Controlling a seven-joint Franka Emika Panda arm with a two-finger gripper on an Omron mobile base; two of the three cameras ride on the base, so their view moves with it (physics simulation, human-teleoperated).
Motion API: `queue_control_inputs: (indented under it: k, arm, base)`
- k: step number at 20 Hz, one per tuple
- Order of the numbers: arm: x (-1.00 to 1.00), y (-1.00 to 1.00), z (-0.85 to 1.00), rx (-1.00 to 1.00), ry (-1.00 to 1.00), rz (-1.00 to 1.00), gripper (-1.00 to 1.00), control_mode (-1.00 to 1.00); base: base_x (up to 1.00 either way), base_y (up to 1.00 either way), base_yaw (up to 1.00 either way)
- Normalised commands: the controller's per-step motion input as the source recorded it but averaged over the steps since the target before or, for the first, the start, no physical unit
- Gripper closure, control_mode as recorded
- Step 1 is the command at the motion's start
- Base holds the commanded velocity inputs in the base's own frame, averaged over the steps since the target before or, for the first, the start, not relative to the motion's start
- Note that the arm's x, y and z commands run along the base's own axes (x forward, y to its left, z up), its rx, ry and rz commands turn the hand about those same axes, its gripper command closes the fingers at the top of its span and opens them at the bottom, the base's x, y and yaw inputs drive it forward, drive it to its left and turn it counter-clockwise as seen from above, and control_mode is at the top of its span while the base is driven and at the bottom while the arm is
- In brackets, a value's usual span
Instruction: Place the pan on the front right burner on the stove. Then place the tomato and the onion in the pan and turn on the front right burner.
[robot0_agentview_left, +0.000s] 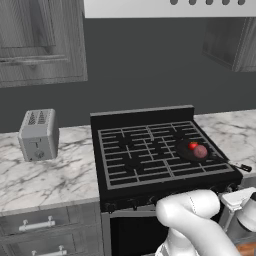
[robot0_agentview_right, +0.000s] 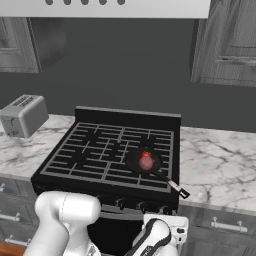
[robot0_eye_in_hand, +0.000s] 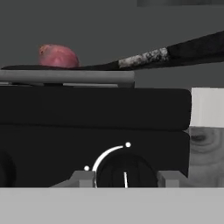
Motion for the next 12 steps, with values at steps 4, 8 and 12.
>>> queue_control_inputs:
  k: [4, 8, 12]
  arm:
    - [0.00, -0.14, 0.00, -0.11, -0.01, 0.00, 1.00, -1.00]
    - [0.00, -0.26, 0.00, -0.16, 0.00, 0.00, 1.00, -1.00]
    - [0.00, -0.28, 0.00, -0.21, 0.00, 0.00, 1.00, -1.00]
  base:
    - [0.00, 0.00, 0.00]
    - [0.00, 0.00, 0.00]
    - [0.00, 0.00, 0.00]
